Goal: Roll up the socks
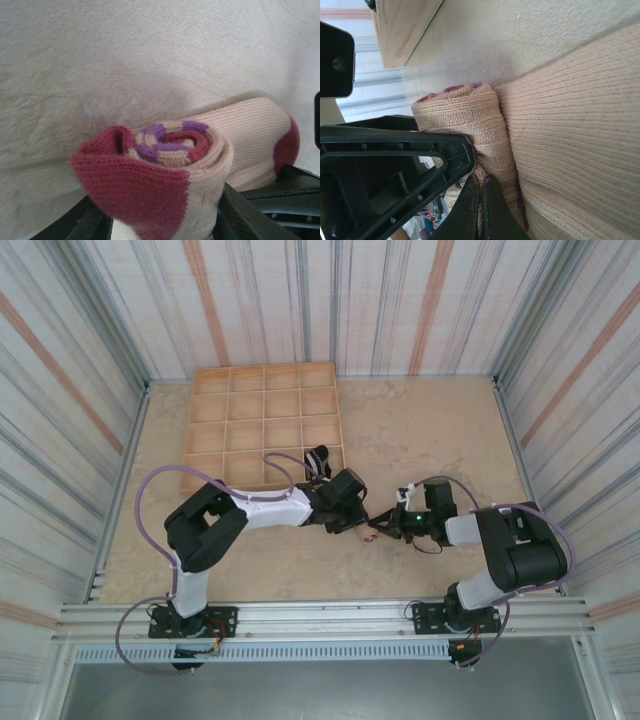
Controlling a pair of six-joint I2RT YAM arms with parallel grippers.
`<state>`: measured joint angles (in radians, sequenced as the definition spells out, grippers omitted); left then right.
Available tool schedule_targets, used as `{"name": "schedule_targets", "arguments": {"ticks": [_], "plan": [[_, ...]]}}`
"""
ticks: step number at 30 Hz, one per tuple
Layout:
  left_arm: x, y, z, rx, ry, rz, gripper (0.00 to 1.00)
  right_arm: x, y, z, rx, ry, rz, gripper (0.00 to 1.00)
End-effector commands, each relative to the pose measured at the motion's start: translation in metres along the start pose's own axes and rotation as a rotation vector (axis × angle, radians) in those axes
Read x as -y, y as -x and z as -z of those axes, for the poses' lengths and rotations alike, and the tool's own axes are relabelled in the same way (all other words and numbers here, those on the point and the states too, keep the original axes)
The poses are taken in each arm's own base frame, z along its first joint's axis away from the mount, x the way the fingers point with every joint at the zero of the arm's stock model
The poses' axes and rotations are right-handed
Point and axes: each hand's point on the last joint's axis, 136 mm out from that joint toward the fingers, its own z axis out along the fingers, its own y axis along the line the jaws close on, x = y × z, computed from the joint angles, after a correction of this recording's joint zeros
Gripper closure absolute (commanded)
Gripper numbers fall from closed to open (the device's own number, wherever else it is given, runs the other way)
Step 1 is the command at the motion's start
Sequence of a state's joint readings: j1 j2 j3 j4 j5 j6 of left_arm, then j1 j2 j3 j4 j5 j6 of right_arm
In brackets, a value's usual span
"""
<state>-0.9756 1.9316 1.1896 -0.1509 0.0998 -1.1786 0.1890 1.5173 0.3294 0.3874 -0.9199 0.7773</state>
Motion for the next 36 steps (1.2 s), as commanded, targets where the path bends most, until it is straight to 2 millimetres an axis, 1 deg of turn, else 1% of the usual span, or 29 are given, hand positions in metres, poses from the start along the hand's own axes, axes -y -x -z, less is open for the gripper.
{"name": "schedule_targets", "arguments": {"ticks": [1, 3, 4, 5, 7, 10, 14, 15, 17, 19, 20, 23, 28, 31, 36], "plan": [[-0.015, -0.009, -0.011, -0.034, 0.063, 0.02, 0.5, 0.03, -0.011, 0.001, -0.01, -0.11, -0.091, 1.0], [-0.021, -0.009, -0.013, -0.033, 0.086, 0.031, 0.52, 0.03, -0.01, 0.002, -0.004, -0.112, -0.089, 1.0], [-0.025, -0.009, -0.013, -0.031, 0.105, 0.036, 0.55, 0.03, -0.01, 0.002, -0.005, -0.113, -0.088, 1.0], [-0.026, -0.009, -0.013, -0.029, 0.112, 0.034, 0.61, 0.029, -0.01, 0.002, -0.001, -0.11, -0.084, 0.97], [-0.028, -0.008, -0.013, -0.03, 0.126, 0.032, 0.7, 0.026, -0.01, 0.003, 0.0, -0.108, -0.077, 0.87], [-0.033, -0.007, -0.011, -0.043, 0.154, 0.03, 0.88, 0.015, -0.007, 0.006, 0.008, -0.089, -0.037, 0.76], [-0.041, -0.002, -0.002, -0.052, 0.184, 0.037, 1.0, -0.01, -0.004, 0.013, 0.022, -0.089, 0.072, 0.61], [-0.044, -0.001, 0.001, -0.053, 0.196, 0.037, 1.0, -0.017, -0.005, 0.014, 0.023, -0.101, 0.11, 0.57], [-0.05, 0.002, 0.009, -0.05, 0.219, 0.032, 1.0, -0.029, -0.008, 0.016, 0.03, -0.149, 0.202, 0.44], [-0.056, 0.003, 0.017, -0.04, 0.241, 0.028, 1.0, -0.04, -0.012, 0.016, 0.036, -0.197, 0.298, 0.36], [-0.058, 0.003, 0.022, -0.037, 0.251, 0.023, 1.0, -0.045, -0.013, 0.015, 0.043, -0.219, 0.342, 0.34], [-0.068, 0.001, 0.034, -0.032, 0.285, 0.019, 1.0, -0.055, -0.018, 0.012, 0.068, -0.266, 0.449, 0.32], [-0.087, -0.006, 0.051, -0.015, 0.307, 0.055, 1.0, -0.062, -0.032, 0.002, 0.093, -0.368, 0.642, 0.3], [-0.093, -0.011, 0.055, -0.016, 0.305, 0.082, 1.0, -0.066, -0.04, -0.007, 0.121, -0.431, 0.765, 0.3], [-0.093, -0.017, 0.055, -0.034, 0.3, 0.102, 1.0, -0.074, -0.055, -0.02, 0.188, -0.471, 0.933, 0.34]]}}
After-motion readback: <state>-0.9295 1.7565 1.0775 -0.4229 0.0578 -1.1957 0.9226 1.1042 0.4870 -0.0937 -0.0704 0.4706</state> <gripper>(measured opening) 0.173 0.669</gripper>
